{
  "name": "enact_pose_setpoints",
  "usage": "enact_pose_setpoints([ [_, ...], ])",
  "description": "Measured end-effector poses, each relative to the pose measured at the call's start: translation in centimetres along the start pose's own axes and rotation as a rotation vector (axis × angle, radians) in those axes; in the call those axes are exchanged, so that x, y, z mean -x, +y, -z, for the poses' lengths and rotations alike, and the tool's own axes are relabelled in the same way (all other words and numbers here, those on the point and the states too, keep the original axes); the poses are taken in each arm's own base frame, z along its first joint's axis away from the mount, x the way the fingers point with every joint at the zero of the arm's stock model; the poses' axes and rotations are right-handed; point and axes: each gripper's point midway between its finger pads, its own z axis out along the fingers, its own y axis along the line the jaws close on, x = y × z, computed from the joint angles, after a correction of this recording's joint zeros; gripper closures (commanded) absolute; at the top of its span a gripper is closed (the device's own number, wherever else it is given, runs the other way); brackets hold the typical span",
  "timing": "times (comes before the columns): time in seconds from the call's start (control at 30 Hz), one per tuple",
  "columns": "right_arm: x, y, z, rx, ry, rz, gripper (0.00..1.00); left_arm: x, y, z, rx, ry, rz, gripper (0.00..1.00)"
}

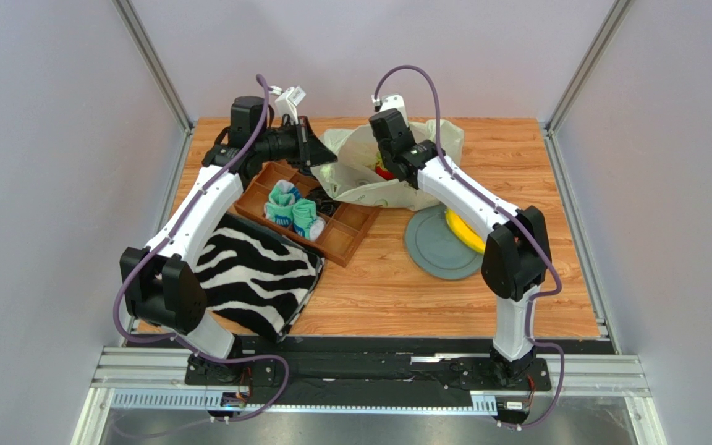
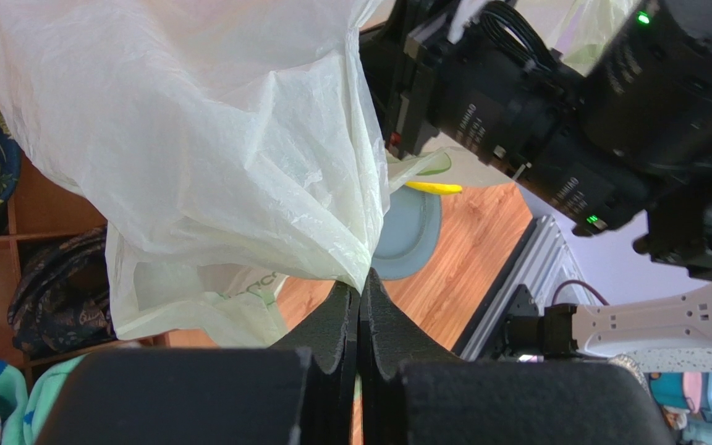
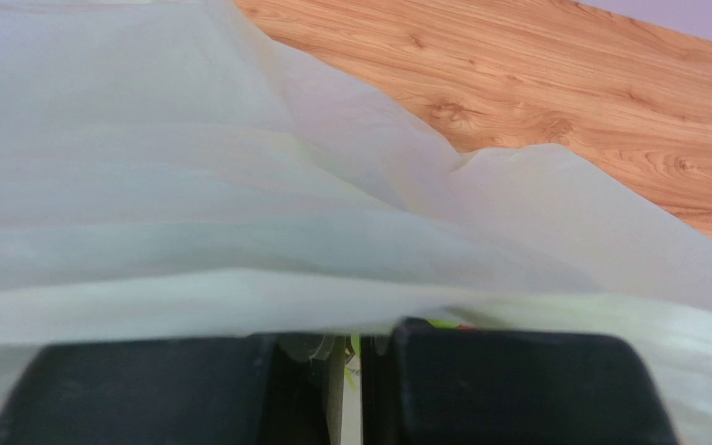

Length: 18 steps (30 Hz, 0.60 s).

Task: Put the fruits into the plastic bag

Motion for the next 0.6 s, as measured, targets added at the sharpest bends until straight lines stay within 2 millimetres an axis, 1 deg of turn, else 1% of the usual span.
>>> enact_pose_setpoints([
  [0.17, -1.6, -1.0, -2.3, -0.037, 0.042, -0.012, 0.99, 0.0, 0.0, 0.0, 0.000, 0.000, 0.000, 1.00],
  [0.2, -2.1, -1.1, -2.7, -0.044, 0.053, -0.013, 0.99, 0.0, 0.0, 0.0, 0.000, 0.000, 0.000, 1.00],
  [0.23, -2.5, -1.1, -3.1, -0.047, 0.063, -0.012, 0.96, 0.0, 0.0, 0.0, 0.000, 0.000, 0.000, 1.00],
  [0.27, -2.8, -1.0, -3.4, -0.049, 0.071, -0.011, 0.91, 0.0, 0.0, 0.0, 0.000, 0.000, 0.000, 1.00],
  [0.3, -3.1, -1.0, -3.5, -0.050, 0.078, -0.011, 0.79, 0.0, 0.0, 0.0, 0.000, 0.000, 0.000, 1.00],
  [0.37, -3.7, -0.8, -3.8, -0.050, 0.093, -0.013, 0.67, 0.0, 0.0, 0.0, 0.000, 0.000, 0.000, 1.00],
  [0.4, -3.8, -0.7, -3.9, -0.049, 0.096, -0.018, 0.57, 0.0, 0.0, 0.0, 0.000, 0.000, 0.000, 1.00],
  [0.47, -3.9, -0.6, -3.9, -0.045, 0.099, -0.024, 0.49, 0.0, 0.0, 0.0, 0.000, 0.000, 0.000, 1.00],
  [0.5, -3.9, -0.6, -3.9, -0.045, 0.099, -0.022, 0.43, 0.0, 0.0, 0.0, 0.001, 0.000, 0.000, 1.00],
  [0.6, -3.9, -0.4, -3.9, -0.035, 0.101, -0.033, 0.39, 0.0, 0.1, 0.0, 0.001, -0.001, 0.001, 1.00],
])
